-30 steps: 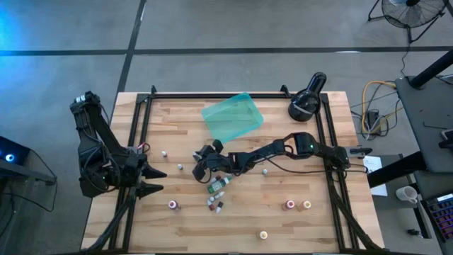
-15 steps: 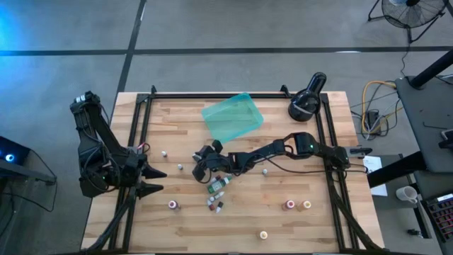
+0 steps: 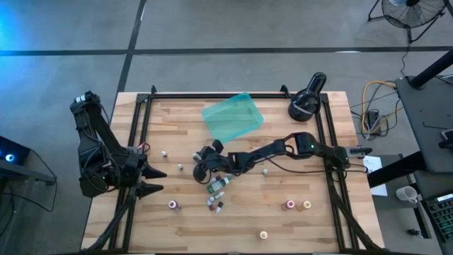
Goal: Pick & Place food coloring
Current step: Adjust the violet small food coloring bottle
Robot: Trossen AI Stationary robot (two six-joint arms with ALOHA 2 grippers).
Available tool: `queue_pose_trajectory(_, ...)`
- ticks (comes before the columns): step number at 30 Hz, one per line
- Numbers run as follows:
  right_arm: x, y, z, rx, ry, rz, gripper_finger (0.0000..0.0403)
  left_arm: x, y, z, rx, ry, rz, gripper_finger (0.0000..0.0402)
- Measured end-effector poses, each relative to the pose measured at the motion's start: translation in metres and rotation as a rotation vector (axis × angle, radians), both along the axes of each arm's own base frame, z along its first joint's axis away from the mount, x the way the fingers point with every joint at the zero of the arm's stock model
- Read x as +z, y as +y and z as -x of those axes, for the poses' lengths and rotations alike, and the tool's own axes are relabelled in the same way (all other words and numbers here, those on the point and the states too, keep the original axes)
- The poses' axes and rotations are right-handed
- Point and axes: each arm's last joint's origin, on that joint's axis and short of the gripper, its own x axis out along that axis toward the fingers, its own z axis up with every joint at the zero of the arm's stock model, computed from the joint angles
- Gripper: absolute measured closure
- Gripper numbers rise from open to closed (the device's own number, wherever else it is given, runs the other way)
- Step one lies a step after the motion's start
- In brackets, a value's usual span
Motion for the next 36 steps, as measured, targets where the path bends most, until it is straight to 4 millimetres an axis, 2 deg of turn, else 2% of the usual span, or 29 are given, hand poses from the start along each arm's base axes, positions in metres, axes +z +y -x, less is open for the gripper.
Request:
queue_pose_trajectory(5,0.016,0.010,0.002,0.067,0.026,0.088,0.0271,0.000,0.000,0.000,0.000,0.000,0.000,0.0177)
queue_pose_trajectory(9,0.034,0.018,0.010,0.090,0.106,0.093,0.0276,0.000,0.000,0.000,0.000,0.000,0.000,0.0177)
queue_pose_trajectory(13,0.051,0.023,0.029,0.087,0.276,0.037,0.0282,0.000,0.000,0.000,-0.001,-0.001,-0.008,0.0177)
queue_pose_trajectory(17,0.082,0.025,0.052,0.174,0.410,-0.057,0.0286,0.000,0.000,0.000,-0.003,-0.002,-0.022,0.0177)
queue_pose_trajectory(21,0.109,0.027,0.071,0.275,0.485,-0.128,0.0291,0.000,0.000,0.000,0.003,-0.004,-0.021,0.0177)
queue_pose_trajectory(24,0.124,0.030,0.082,0.324,0.527,-0.094,0.0295,0.000,0.000,0.000,0.003,-0.004,-0.021,0.0177)
queue_pose_trajectory(30,0.119,0.036,0.097,0.419,0.675,-0.019,0.0293,0.000,0.000,0.000,0.003,-0.004,-0.020,0.0177)
queue_pose_trajectory(34,0.116,0.036,0.098,0.472,0.697,0.030,0.0290,0.000,0.000,0.000,0.003,-0.004,-0.019,0.0177)
queue_pose_trajectory(36,0.118,0.037,0.097,0.440,0.678,-0.004,0.0289,0.000,0.001,0.000,0.014,-0.007,-0.018,0.0177)
